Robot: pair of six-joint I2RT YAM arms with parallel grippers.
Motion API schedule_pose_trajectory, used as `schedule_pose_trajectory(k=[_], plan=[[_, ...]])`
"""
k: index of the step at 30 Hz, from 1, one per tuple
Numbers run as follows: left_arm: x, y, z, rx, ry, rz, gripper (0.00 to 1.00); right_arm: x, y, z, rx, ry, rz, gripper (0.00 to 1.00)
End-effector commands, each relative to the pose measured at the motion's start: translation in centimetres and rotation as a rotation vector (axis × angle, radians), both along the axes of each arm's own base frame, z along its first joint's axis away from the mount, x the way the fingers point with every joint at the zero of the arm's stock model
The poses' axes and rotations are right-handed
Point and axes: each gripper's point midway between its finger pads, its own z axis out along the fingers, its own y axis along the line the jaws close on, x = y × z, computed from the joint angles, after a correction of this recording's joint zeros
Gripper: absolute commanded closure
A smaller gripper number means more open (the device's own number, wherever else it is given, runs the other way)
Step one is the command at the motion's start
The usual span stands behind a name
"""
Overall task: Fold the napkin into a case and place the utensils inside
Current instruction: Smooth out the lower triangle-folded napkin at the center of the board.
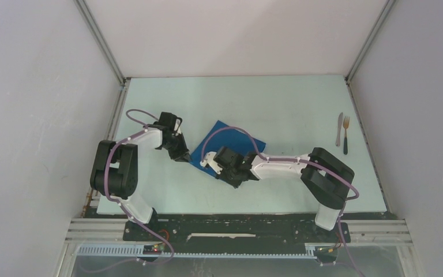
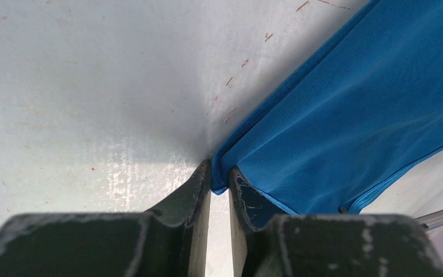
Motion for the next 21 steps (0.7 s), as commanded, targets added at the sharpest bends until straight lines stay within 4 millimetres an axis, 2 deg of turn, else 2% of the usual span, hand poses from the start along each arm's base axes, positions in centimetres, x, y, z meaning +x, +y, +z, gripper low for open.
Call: schedule_pose_trajectory(k=[1, 5, 9, 11, 16, 21], plan=[[1.6, 0.0, 1.4, -0.012, -0.048, 0.010, 0.80, 0.5, -0.9, -0.4, -0.038, -0.055, -0.029, 1.00], [2.3, 0.0, 2.9, -0.036, -0.082, 0.016, 0.76, 0.4, -0.1, 1.0, 0.054, 0.002, -0.045, 1.00], [2.5, 0.0, 4.9, -0.054, -0.128, 0.021, 0.66, 0.4, 0.1, 3.0, 0.206, 0.112, -0.096, 1.00], [2.3, 0.0, 5.7, -0.059, -0.146, 0.025, 0.57, 0.2, 0.2, 3.9, 0.274, 0.172, -0.112, 1.00], [1.1, 0.7, 5.9, -0.051, -0.171, 0.052, 0.34, 0.2, -0.1, 4.6, 0.320, 0.204, -0.124, 1.00], [-1.0, -0.2, 5.7, -0.140, -0.188, 0.078, 0.22, 0.1, 0.0, 4.3, 0.324, 0.224, -0.128, 1.00]])
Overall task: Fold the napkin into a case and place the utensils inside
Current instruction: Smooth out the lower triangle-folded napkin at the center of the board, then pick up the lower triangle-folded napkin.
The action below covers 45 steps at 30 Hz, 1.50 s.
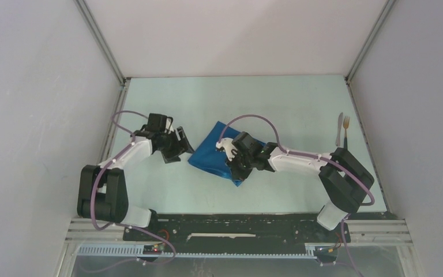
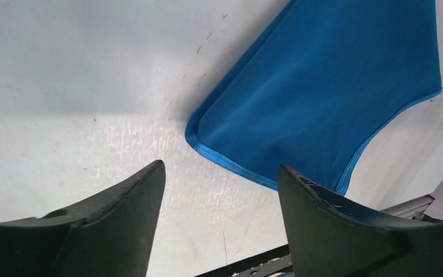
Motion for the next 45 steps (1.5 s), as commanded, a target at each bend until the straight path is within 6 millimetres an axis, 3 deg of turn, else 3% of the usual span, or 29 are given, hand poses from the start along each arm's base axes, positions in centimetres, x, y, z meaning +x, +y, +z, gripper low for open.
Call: schedule_pose_trajectory(k=[1, 4, 7, 12, 15, 20, 29, 37, 42, 45], plan=[[-1.7, -0.8, 0.2, -0.094, -0.028, 0.031, 0.21, -0.5, 1.0, 1.1, 0.067, 0.027, 0.009, 1.00], [-2.8, -0.9, -0.4, -0.115, -0.035, 0.042, 0.19, -0.9, 0.7, 0.5, 0.019, 0.003, 0.019, 1.00], [-3.3, -1.1, -0.8, -0.131, -0.024, 0.039, 0.19, -1.0, 0.5, -0.4, -0.075, -0.079, 0.015, 0.73], [-3.6, -1.0, -0.7, -0.128, -0.035, 0.035, 0.19, -0.8, -0.2, -0.1, -0.241, -0.174, -0.059, 0.43], [-3.8, -0.9, -0.8, -0.126, -0.040, 0.034, 0.19, -1.3, -0.5, -0.3, -0.290, -0.179, -0.083, 0.35], [-4.2, -1.0, -1.4, -0.132, -0.034, 0.031, 0.19, -1.7, -0.2, -1.0, -0.308, -0.181, -0.057, 0.31], [-4.5, -1.2, -2.0, -0.142, -0.024, 0.019, 0.19, -1.4, 0.9, -1.8, -0.290, -0.098, -0.026, 0.36], [-4.5, -1.4, -1.6, -0.155, -0.029, 0.010, 0.19, -1.9, -1.1, -4.9, -0.409, -0.053, -0.043, 0.45], [-4.6, -1.2, -1.4, -0.148, -0.039, 0.013, 0.19, -1.3, -2.9, -6.9, -0.521, -0.084, -0.073, 0.68], [-4.8, -1.2, -1.6, -0.149, -0.033, 0.019, 0.18, -1.2, -2.3, -6.9, -0.500, -0.086, -0.071, 0.84]])
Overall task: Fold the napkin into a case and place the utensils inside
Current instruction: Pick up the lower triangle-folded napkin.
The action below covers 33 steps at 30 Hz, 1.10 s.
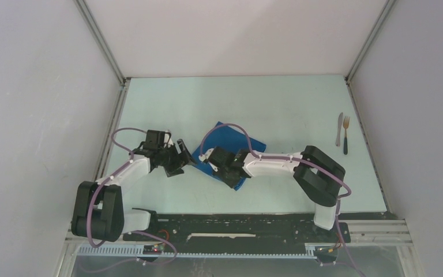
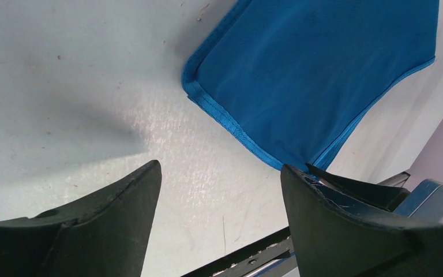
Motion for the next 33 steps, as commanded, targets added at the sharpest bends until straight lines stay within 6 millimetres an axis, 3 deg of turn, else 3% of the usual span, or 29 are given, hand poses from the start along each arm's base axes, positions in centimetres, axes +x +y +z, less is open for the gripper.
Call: schedule_pose_trajectory(k=[1, 3, 10, 14, 22, 27, 33], plan=[[0.2, -0.1, 0.7, -0.022, -0.035, 0.010, 0.18, -0.2, -2.8, -3.5, -0.138, 0.004, -0.019, 0.90], [0.1, -0.2, 0.7, -0.028, -0.037, 0.016, 0.17, 0.0, -2.1, -2.9, -0.097, 0.005, -0.018, 1.00], [0.3, -0.8, 1.0, -0.092, -0.059, 0.057, 0.13, -0.6, 0.4, 1.2, 0.165, 0.157, -0.027, 1.00], [0.5, -1.6, 0.8, -0.164, -0.056, 0.085, 0.13, -0.4, 0.6, 3.9, 0.311, 0.243, -0.060, 1.00], [1.3, -3.2, 0.3, -0.303, -0.044, 0.138, 0.12, 0.3, 0.4, 5.3, 0.429, 0.334, -0.105, 1.00], [2.1, -3.1, -0.2, -0.307, -0.055, 0.162, 0.12, 0.6, 0.1, 5.5, 0.459, 0.352, -0.115, 1.00], [3.1, -3.1, -0.9, -0.314, -0.043, 0.195, 0.26, 1.3, -0.2, 5.9, 0.480, 0.352, -0.133, 1.00]])
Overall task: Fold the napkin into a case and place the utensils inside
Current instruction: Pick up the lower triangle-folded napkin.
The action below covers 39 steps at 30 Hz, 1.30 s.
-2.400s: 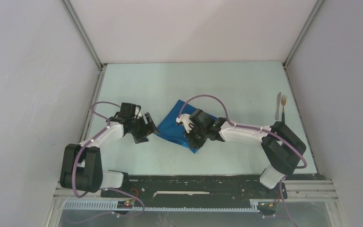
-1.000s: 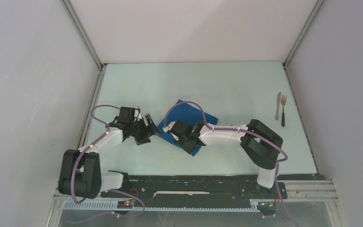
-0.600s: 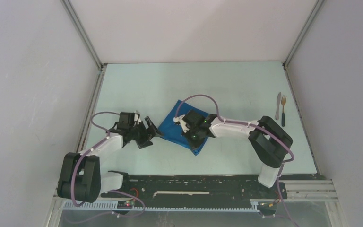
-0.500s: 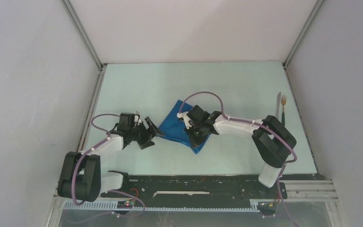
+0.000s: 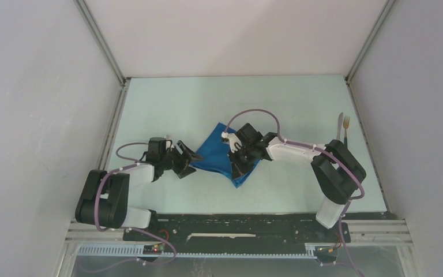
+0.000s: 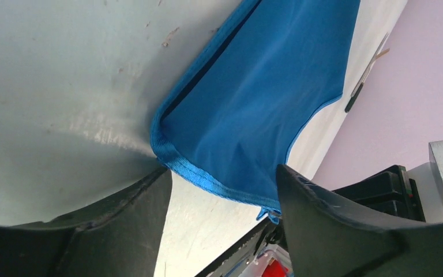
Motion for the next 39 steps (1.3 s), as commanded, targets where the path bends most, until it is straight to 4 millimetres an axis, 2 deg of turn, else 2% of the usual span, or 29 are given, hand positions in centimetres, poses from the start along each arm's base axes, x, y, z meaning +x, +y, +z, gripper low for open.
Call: schedule_pose_trajectory(k=[1, 7, 14, 17, 21, 26, 30, 34, 39], plan=[[1.3, 0.0, 0.3, -0.013, -0.027, 0.032, 0.29, 0.6, 0.5, 2.3, 0.079, -0.020, -0.013, 1.00], [1.4, 0.9, -0.2, 0.036, -0.025, 0.070, 0.44, 0.9, 0.3, 2.5, 0.098, -0.011, -0.029, 1.00], [2.1, 1.4, 0.6, 0.071, -0.055, 0.083, 0.57, 0.7, 0.3, 2.6, 0.116, -0.004, -0.024, 1.00], [2.2, 1.4, 0.8, 0.069, -0.060, 0.086, 0.59, 0.7, 0.4, 2.7, 0.121, -0.006, -0.025, 1.00], [2.1, 1.3, 0.7, 0.061, -0.055, 0.086, 0.58, 0.6, 0.4, 2.8, 0.122, -0.006, -0.025, 1.00], [2.1, 1.8, 1.2, 0.074, -0.072, 0.103, 0.63, 0.4, 0.3, 2.6, 0.117, -0.002, -0.020, 1.00], [2.2, 2.3, 1.1, 0.075, -0.070, 0.116, 0.76, 0.0, 0.5, 2.4, 0.112, 0.002, -0.008, 1.00], [2.1, 2.8, 1.3, 0.077, -0.067, 0.124, 0.82, -0.9, 1.0, 2.2, 0.105, 0.008, 0.012, 1.00], [0.9, 4.5, 1.5, 0.121, -0.040, 0.136, 0.90, -2.5, 2.0, 2.1, 0.124, 0.034, 0.045, 1.00]])
